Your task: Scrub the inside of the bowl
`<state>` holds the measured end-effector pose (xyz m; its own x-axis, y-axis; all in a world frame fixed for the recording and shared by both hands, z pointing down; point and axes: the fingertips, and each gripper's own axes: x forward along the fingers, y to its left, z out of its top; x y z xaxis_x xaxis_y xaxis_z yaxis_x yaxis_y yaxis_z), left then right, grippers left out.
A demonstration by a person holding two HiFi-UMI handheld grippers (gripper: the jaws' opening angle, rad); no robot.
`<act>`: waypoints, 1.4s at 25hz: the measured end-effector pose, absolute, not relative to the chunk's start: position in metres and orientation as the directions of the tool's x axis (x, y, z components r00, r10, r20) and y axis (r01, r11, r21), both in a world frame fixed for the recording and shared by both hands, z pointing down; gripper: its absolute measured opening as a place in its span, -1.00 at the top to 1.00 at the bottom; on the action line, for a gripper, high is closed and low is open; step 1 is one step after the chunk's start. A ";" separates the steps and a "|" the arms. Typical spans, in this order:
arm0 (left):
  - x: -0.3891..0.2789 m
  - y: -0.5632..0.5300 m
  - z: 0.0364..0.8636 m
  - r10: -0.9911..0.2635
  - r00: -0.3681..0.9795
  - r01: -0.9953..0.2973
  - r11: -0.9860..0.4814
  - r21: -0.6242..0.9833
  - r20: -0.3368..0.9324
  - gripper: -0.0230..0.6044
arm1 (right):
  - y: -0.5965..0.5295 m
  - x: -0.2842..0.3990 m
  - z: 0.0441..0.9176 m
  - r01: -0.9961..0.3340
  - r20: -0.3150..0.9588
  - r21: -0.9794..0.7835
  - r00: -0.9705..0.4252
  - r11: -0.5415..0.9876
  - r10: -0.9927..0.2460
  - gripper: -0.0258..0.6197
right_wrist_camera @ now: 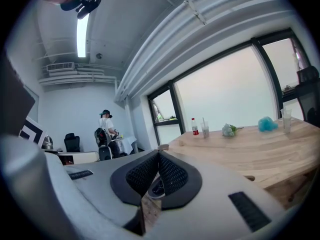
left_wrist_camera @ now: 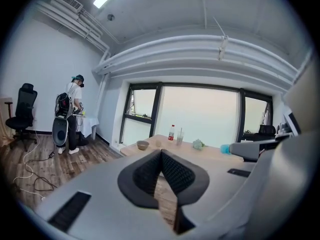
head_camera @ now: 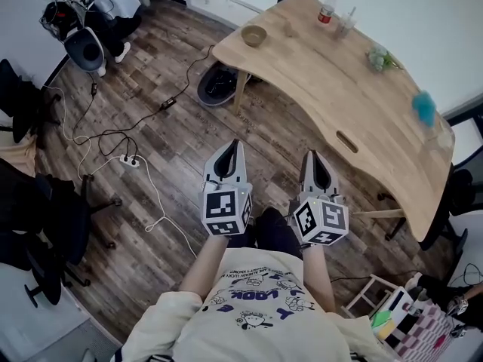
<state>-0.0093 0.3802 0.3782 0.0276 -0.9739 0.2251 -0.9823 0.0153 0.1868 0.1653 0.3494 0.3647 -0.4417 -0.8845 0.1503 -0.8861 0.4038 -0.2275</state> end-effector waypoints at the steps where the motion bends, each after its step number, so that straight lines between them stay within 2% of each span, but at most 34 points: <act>1: -0.010 0.377 0.381 -0.972 0.029 -0.982 0.016 0.188 0.232 0.83 | 0.346 0.165 0.366 -0.887 0.155 -0.227 -0.440 0.402 -0.884 0.93; 12: -0.027 0.306 0.395 -0.965 -0.016 -0.980 0.067 0.186 0.263 0.83 | 0.260 0.151 0.380 -0.874 0.177 -0.238 -0.468 0.424 -0.866 0.93; 27: -0.059 0.149 0.384 -0.959 -0.098 -0.973 0.149 0.179 0.264 0.83 | 0.083 0.132 0.377 -0.850 0.175 -0.268 -0.506 0.453 -0.845 0.93; 35: -0.075 0.113 0.390 -0.945 -0.135 -0.963 0.196 0.187 0.298 0.84 | 0.034 0.132 0.381 -0.849 0.194 -0.283 -0.507 0.447 -0.840 0.93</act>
<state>-0.0751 0.1129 0.3903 -0.1348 -0.9451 0.2977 -0.9626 0.1961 0.1867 0.1316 0.0338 0.3810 -0.5067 -0.8401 0.1937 -0.8487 0.4466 -0.2833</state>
